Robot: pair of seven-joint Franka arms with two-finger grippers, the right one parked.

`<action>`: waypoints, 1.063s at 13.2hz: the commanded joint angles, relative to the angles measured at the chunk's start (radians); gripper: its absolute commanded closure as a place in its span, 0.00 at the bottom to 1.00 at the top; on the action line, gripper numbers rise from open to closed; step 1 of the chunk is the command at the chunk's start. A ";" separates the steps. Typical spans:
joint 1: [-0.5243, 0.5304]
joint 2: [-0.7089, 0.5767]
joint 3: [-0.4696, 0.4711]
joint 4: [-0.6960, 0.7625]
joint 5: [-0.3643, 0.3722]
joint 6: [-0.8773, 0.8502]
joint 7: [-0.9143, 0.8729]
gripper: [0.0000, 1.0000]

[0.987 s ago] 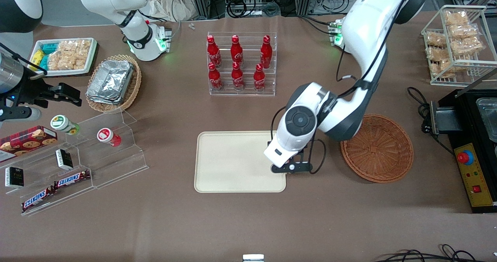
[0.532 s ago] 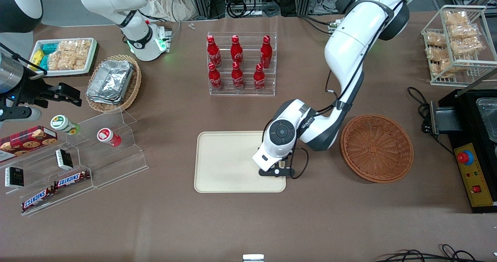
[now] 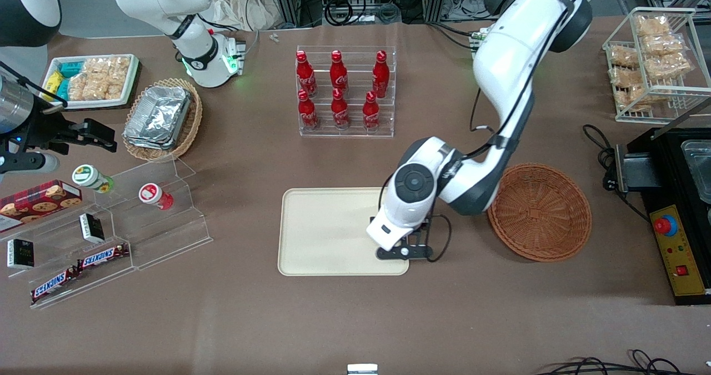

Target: Place sandwich from basket to tray

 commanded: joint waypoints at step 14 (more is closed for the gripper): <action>0.359 -0.758 0.109 -0.530 -0.115 -0.340 0.577 0.00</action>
